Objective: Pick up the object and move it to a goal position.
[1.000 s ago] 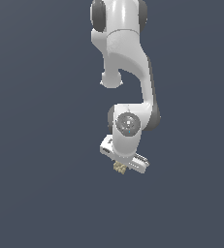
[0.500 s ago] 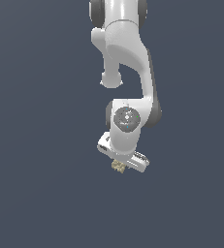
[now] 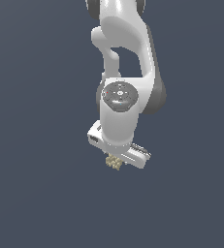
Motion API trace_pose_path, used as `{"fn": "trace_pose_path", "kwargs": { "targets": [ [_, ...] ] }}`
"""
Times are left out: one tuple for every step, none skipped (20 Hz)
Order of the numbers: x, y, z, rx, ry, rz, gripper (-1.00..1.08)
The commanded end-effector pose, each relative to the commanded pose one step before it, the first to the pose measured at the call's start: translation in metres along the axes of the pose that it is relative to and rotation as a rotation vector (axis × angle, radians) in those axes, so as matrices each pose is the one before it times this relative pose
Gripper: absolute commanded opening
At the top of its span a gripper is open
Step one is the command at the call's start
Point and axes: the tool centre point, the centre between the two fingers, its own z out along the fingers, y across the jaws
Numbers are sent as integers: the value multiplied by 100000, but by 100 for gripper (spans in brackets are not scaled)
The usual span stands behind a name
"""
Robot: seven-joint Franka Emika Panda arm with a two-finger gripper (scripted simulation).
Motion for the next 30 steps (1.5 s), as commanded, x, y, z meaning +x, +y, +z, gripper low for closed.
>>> {"fn": "trace_pose_path", "kwargs": {
  "targets": [
    [702, 361, -2521, -8, -7, -3, -100],
    [292, 130, -981, 0, 0, 0, -100],
    [292, 128, -972, 0, 0, 0, -100],
    [291, 125, -961, 0, 0, 0, -100],
    [290, 122, -947, 0, 0, 0, -100],
    [288, 118, -931, 0, 0, 0, -100],
    [285, 114, -909, 0, 0, 0, -100],
    [270, 105, -854, 0, 0, 0, -100],
    [255, 96, -797, 0, 0, 0, -100],
    [241, 88, -743, 0, 0, 0, -100],
    [223, 79, -679, 0, 0, 0, -100],
    [205, 70, -615, 0, 0, 0, -100],
    [187, 62, -555, 0, 0, 0, -100],
    [170, 54, -497, 0, 0, 0, -100],
    [153, 47, -443, 0, 0, 0, -100],
    [138, 41, -394, 0, 0, 0, -100],
    [124, 35, -348, 0, 0, 0, -100],
    [111, 30, -307, 0, 0, 0, -100],
    [99, 25, -270, 0, 0, 0, -100],
    [88, 21, -236, 0, 0, 0, -100],
    [77, 18, -205, 0, 0, 0, -100],
    [67, 14, -176, 0, 0, 0, -100],
    [58, 12, -150, 0, 0, 0, -100],
    [50, 9, -126, 0, 0, 0, -100],
    [41, 7, -104, 0, 0, 0, -100],
    [33, 6, -83, 0, 0, 0, -100],
    [26, 4, -63, 0, 0, 0, -100],
    [18, 3, -45, 0, 0, 0, -100],
    [11, 2, -26, 0, 0, 0, -100],
    [4, 1, -9, 0, 0, 0, -100]
  ]
}}
